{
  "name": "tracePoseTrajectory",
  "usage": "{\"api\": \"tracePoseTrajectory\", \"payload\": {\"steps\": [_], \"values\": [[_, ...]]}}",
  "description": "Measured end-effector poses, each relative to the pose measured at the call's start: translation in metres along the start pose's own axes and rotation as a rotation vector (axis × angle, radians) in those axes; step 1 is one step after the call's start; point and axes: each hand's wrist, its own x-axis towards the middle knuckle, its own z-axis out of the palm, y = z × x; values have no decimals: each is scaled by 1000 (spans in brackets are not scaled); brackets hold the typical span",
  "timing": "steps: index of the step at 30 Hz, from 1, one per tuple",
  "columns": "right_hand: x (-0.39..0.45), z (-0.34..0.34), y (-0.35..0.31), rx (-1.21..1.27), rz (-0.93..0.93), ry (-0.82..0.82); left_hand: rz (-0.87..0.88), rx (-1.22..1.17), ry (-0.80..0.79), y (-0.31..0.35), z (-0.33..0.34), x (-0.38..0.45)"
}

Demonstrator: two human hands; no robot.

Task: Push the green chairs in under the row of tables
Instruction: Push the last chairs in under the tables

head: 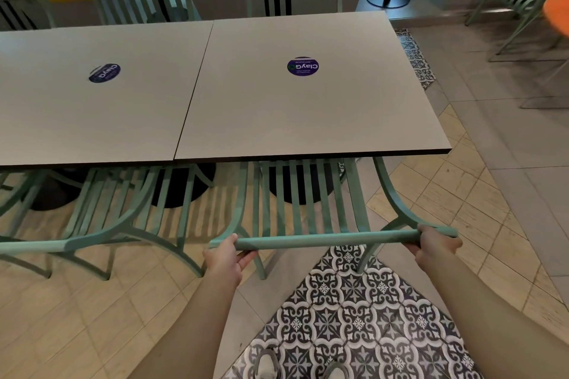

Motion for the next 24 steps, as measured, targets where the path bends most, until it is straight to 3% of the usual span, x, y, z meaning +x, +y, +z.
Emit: {"api": "tracePoseTrajectory", "payload": {"steps": [12,17,21,24], "values": [[3,-1,2,5,-25,-10,10,12,-22,-1,-3,-3],[7,0,7,-106,-60,35,63,242,-68,2,-16,3],[6,-7,19,-711,-503,139,414,895,-7,9,-30,6],[-16,-9,36,-1027,-895,-7,786,1272,43,22,-38,-1]]}}
